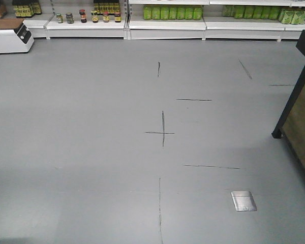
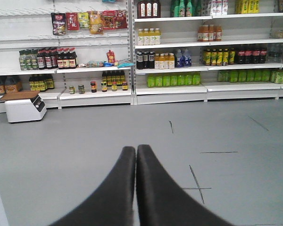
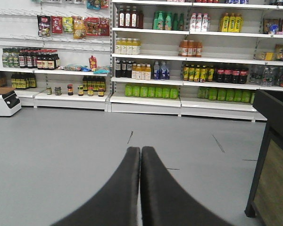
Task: Pick three apples into basket with both arms
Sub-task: 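Drive the base forward along the aisle toward the fruit table, then turn the base and approach the fruit table with the blue basket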
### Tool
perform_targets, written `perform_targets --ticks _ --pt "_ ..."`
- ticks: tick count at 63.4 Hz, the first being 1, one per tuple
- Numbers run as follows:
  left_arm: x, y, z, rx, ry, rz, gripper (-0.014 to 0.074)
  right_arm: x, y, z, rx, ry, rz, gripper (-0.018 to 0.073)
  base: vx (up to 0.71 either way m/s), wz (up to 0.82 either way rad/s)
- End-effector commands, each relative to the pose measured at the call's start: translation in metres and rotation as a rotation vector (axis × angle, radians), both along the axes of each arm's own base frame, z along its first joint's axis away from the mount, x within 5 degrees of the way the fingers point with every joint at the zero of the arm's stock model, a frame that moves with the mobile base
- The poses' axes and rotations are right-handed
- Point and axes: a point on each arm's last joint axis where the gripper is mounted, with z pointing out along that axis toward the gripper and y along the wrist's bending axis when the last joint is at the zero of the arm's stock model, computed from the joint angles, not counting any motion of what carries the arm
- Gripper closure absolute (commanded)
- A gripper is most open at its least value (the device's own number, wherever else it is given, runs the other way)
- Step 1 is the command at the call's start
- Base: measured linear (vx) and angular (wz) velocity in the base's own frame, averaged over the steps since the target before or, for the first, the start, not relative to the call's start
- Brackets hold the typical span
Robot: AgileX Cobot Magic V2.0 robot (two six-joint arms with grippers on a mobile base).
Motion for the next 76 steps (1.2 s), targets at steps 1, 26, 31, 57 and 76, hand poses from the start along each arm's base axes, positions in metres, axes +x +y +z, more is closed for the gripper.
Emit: perform_targets --ticks 1,26,31,57,76 --pt "0.0005 -0.0001 0.0001 -0.014 -0.052 -0.002 0.0603 0.0003 -0.0002 0.0022 -0.009 -0.059 -0.005 0.0568 0.12 -0.03" --pt "0.0005 -0.0001 0.0001 -0.014 -0.052 -0.002 0.0603 0.0003 -0.0002 0.0022 -0.009 -0.059 -0.005 0.0568 0.09 -0.03" --pt "0.0005 -0.0001 0.0001 -0.014 -0.052 -0.002 0.0603 0.0003 -0.0002 0.0022 -0.009 -0.059 -0.005 0.0568 0.05 -0.06" --pt "0.0005 -0.0001 0.0001 -0.014 -0.052 -0.002 0.0603 0.0003 -0.0002 0.0022 -0.009 -0.059 -0.005 0.0568 0.04 -0.13" --pt "0.0005 -0.0001 0.0001 -0.014 -0.052 -0.002 0.0603 0.0003 -0.0002 0.0021 -0.009 -0.058 -0.005 0.0568 0.06 -0.25"
